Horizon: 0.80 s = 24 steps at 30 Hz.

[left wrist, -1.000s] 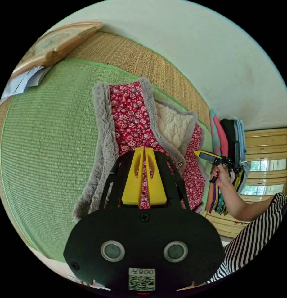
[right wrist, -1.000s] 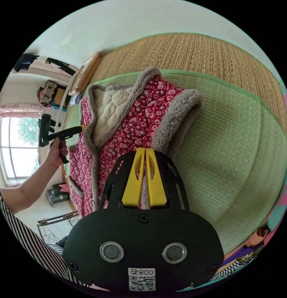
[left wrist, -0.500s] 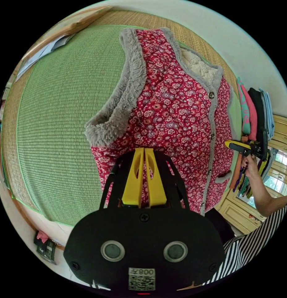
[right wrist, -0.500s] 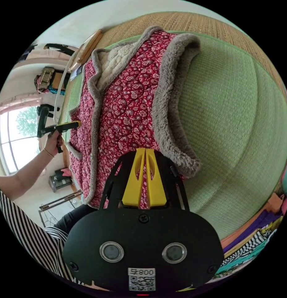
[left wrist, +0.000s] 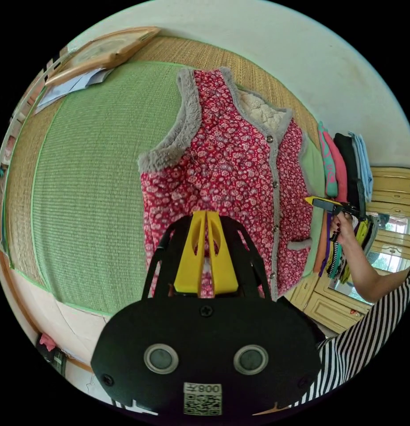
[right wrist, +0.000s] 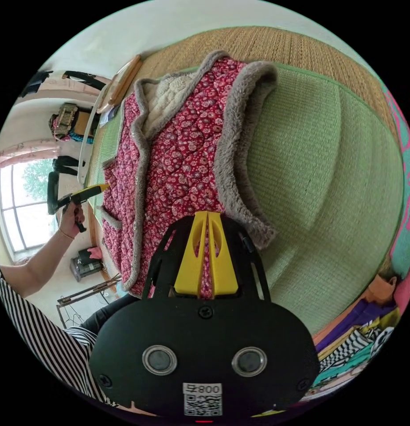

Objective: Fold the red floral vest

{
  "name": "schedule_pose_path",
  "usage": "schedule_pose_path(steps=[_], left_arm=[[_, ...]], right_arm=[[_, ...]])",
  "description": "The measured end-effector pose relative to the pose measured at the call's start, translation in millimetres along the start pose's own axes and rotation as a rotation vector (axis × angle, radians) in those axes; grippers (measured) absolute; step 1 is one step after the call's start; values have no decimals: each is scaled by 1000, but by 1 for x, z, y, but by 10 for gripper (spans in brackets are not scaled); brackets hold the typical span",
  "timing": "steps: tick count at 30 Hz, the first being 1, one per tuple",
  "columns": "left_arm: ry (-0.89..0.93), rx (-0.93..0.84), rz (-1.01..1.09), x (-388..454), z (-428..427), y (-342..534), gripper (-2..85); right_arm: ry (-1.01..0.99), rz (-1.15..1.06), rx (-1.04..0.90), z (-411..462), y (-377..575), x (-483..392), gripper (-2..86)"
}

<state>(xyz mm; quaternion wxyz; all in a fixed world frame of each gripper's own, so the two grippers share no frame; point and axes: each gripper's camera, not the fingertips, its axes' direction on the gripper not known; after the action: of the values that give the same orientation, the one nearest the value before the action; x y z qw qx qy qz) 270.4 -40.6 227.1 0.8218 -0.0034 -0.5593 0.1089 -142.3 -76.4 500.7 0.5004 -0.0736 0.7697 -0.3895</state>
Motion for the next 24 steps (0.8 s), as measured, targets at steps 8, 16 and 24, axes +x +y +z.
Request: schedule_pose_path(steps=[8,16,24], left_arm=[[-116,-272,-117,-4,38,39,1],[-204,-418,-66,22,42,0,1],[-170,-434,-73,45,11,-24,1]], right_arm=[[-72,36,-49,1,79,-34,0],[103,-12,-240,51,82,-43,0],[134,-8,-254,36,77,-58,0]])
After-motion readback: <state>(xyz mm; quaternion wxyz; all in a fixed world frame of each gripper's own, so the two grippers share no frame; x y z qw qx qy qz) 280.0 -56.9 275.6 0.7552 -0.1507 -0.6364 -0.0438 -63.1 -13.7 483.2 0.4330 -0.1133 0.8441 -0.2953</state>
